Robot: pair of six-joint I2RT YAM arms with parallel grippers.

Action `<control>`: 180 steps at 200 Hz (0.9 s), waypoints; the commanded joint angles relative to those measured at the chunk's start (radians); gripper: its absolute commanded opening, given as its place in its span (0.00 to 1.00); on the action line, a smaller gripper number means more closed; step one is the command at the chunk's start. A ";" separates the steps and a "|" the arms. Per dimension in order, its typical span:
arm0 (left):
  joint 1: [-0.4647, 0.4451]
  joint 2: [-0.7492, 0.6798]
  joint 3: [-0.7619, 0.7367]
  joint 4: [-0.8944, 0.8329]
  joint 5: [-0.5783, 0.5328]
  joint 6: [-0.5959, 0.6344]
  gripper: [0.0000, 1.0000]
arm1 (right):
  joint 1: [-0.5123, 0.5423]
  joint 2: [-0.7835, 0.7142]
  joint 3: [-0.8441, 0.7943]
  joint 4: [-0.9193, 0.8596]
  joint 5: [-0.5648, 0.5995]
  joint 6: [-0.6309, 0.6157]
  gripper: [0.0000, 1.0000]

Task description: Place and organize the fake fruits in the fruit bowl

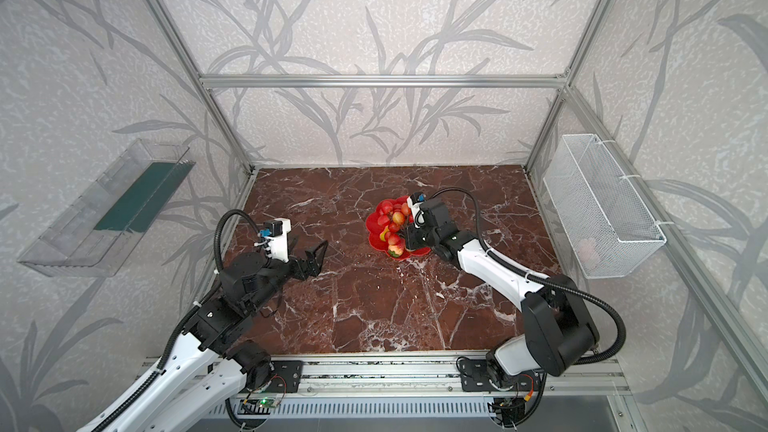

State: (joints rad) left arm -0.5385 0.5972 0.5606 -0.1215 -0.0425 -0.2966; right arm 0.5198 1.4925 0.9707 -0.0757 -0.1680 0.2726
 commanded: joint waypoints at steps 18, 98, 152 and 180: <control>0.005 0.000 -0.018 0.027 0.015 0.019 0.95 | -0.029 0.101 0.068 0.110 -0.075 -0.040 0.00; 0.006 -0.010 -0.033 0.054 -0.007 0.042 0.95 | -0.032 0.134 -0.018 0.126 0.040 0.007 0.47; 0.007 -0.003 -0.069 0.125 -0.145 0.119 0.96 | -0.047 -0.136 -0.115 0.067 0.110 0.009 0.83; 0.018 0.045 -0.099 0.155 -0.354 0.246 0.97 | -0.054 -0.375 -0.212 0.002 0.244 -0.042 0.99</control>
State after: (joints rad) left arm -0.5335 0.6098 0.4900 -0.0216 -0.1848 -0.1799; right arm 0.4740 1.2926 0.8223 -0.0162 -0.0513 0.2745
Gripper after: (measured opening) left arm 0.966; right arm 0.958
